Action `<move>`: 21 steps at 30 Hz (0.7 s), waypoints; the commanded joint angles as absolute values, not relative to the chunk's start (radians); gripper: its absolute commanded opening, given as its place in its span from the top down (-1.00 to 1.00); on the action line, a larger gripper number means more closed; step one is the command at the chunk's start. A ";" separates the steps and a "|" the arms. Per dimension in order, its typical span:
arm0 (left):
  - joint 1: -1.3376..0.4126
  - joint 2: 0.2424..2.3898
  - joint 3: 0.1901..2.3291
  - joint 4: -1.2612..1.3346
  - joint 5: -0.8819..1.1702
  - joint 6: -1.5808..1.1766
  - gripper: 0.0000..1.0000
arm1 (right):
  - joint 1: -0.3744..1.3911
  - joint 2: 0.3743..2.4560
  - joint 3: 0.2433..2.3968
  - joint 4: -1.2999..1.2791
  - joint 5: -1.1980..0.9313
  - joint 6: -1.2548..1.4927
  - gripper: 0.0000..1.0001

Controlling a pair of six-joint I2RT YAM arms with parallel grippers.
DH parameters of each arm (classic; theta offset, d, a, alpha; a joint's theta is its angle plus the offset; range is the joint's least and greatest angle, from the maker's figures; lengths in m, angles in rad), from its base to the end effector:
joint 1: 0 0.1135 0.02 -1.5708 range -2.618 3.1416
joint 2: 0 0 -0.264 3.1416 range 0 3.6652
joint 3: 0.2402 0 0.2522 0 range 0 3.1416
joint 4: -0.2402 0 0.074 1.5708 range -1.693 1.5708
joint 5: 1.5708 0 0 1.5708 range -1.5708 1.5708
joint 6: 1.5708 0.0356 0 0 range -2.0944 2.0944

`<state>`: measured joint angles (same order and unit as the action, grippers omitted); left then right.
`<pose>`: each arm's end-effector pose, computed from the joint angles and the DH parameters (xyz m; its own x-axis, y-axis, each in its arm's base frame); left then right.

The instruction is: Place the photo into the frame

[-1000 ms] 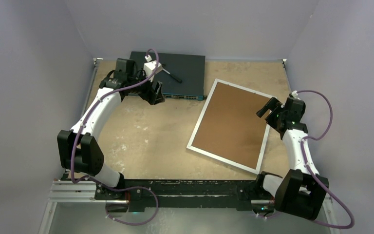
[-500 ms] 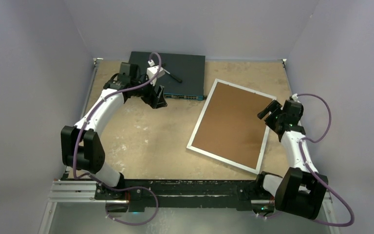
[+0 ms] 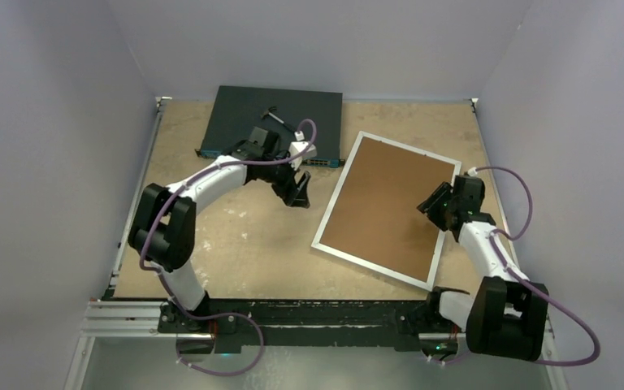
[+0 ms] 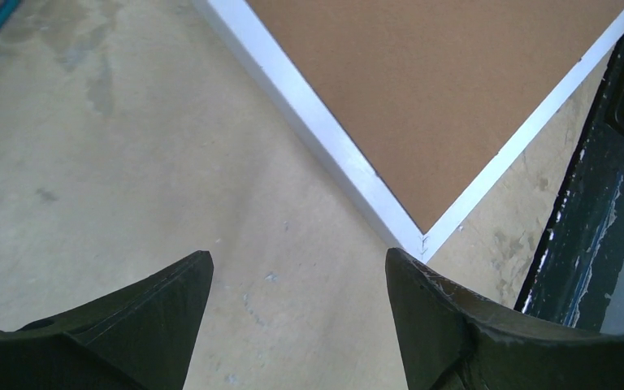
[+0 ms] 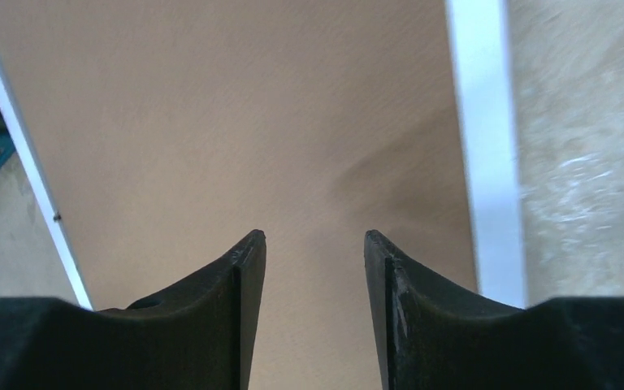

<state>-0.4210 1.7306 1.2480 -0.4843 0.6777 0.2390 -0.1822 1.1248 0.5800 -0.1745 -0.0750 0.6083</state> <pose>0.3236 -0.1694 0.2299 -0.5776 0.4607 -0.6739 0.8029 0.4698 -0.3670 0.2258 -0.0389 0.2039 -0.4601 0.6642 -0.5891 0.4731 0.7449 0.4704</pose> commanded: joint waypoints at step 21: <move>-0.555 1.905 1.300 -0.412 0.736 0.226 -0.52 | 0.325 0.874 0.397 -0.160 -0.159 0.808 1.00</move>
<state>-0.5468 1.9121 1.2655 -0.4297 0.7074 0.2207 0.2943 0.9119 0.4335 -0.1696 -0.1001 0.7738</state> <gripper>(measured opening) 0.760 0.011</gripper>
